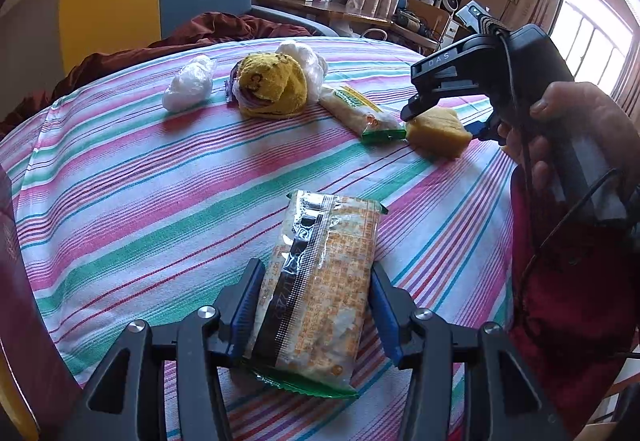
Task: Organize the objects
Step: 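Lift cracker packet with left tool while right tool grasps second yellow sponge, then lower cracker packet into gold tray and open left tool, then carry yellow sponge into gold tray and open right tool, then grasp yellow knitted ball on table with left tool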
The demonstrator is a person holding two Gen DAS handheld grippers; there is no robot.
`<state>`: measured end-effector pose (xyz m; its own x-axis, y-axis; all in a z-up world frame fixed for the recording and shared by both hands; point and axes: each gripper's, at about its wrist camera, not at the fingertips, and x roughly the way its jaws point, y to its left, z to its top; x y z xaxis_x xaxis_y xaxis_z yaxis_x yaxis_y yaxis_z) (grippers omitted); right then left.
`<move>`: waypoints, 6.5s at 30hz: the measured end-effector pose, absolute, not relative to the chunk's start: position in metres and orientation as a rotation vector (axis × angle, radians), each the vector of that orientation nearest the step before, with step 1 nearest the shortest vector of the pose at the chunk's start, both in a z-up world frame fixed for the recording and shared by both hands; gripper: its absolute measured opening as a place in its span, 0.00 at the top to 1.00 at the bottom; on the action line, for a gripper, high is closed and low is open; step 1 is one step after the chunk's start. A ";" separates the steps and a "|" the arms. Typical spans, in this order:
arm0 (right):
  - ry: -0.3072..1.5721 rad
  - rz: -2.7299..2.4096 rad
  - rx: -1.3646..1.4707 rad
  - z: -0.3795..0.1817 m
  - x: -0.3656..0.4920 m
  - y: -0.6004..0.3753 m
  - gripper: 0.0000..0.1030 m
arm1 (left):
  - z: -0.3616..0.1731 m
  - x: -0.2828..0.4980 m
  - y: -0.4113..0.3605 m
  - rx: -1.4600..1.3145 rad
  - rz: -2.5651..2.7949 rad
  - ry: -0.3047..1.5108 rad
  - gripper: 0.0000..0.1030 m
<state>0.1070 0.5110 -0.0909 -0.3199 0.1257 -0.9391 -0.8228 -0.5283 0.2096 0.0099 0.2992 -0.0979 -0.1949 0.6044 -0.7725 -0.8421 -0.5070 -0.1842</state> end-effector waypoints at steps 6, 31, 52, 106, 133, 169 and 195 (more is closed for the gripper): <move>0.949 1.923 -1.275 -0.092 0.108 0.511 0.25 | -0.099 0.011 0.299 -1.017 1.856 0.350 0.47; 0.954 1.924 -1.249 -0.085 0.130 0.524 0.40 | -0.098 0.014 0.305 -0.991 1.905 0.420 0.52; 0.855 1.938 -1.284 -0.078 0.134 0.529 0.40 | -0.015 -0.078 0.153 -1.091 2.240 0.002 0.52; 0.782 2.287 -1.037 -0.040 0.094 0.476 0.41 | -0.025 -0.063 0.041 -1.126 2.643 0.033 0.50; 0.375 3.055 -1.599 -0.021 -0.022 0.111 0.41 | -0.033 -0.046 -0.052 -1.136 2.766 -0.260 0.50; 0.369 3.025 -1.539 -0.029 -0.014 0.118 0.00 | -0.036 -0.034 -0.041 -1.147 2.756 -0.193 0.50; 0.997 2.092 -0.903 -0.045 0.091 0.512 0.00 | -0.010 -0.038 0.092 -1.059 2.487 0.082 0.50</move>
